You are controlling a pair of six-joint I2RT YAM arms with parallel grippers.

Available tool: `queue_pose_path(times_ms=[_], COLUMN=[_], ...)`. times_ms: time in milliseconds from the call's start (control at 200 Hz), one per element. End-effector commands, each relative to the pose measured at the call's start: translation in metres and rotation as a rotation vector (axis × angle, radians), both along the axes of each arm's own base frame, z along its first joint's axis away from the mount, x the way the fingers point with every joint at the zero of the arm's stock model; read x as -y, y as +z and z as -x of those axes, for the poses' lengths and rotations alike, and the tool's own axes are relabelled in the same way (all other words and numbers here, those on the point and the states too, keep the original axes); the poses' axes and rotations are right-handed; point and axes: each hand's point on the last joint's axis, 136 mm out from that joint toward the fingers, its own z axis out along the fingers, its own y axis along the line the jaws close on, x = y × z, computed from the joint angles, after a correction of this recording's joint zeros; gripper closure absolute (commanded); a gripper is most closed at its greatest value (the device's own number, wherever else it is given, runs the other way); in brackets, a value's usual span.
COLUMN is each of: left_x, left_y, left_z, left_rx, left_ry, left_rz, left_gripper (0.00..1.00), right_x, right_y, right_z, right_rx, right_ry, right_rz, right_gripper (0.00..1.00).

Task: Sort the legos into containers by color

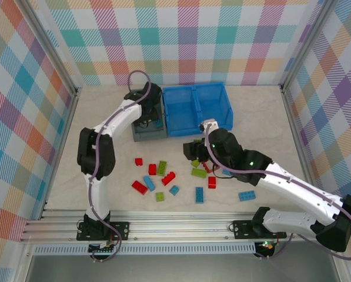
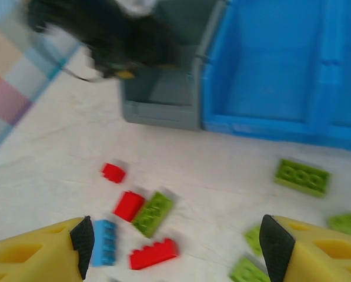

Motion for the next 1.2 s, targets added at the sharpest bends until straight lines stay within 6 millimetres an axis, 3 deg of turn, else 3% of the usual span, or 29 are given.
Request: queue_pose_path(times_ms=[0,120,225,415,570,765,1010,1195], left_x=[0.007,0.034,0.073,0.133,0.146,0.146,0.151,0.153], left_y=[0.085,0.125,0.134,0.099,0.069,0.05,0.055,0.056], left_z=[0.019,0.057,0.106,0.21,0.265,0.289,0.292,0.292], left_rx=[0.185,0.283,0.309,0.23,0.221,0.2,0.208,0.216], left_ry=[-0.019,-0.145,-0.333,-0.569,-0.593,-0.596,-0.611,-0.609], left_rz=[0.077,0.168,0.267,0.342,0.34,0.322,0.33,0.339], left_gripper=[0.35,0.33,0.34,0.35,0.35,0.35,0.35,0.35], right_x=[0.041,0.066,0.077,0.081,0.08,0.088,0.094,0.094], right_y=[-0.025,-0.049,-0.081,-0.141,-0.168,-0.192,-0.216,-0.221], right_z=[-0.002,-0.003,-0.003,-0.013,-0.025,-0.027,-0.027,-0.029], right_rx=[-0.123,-0.27,-0.4,-0.568,-0.596,-0.64,-0.68,-0.695], right_ry=[-0.095,-0.177,-0.216,-0.178,-0.137,-0.139,-0.125,-0.133], right_rz=[0.128,0.206,0.233,0.293,0.356,0.399,0.425,0.422], right_gripper=[0.24,0.26,0.34,0.53,0.59,0.58,0.64,0.7])
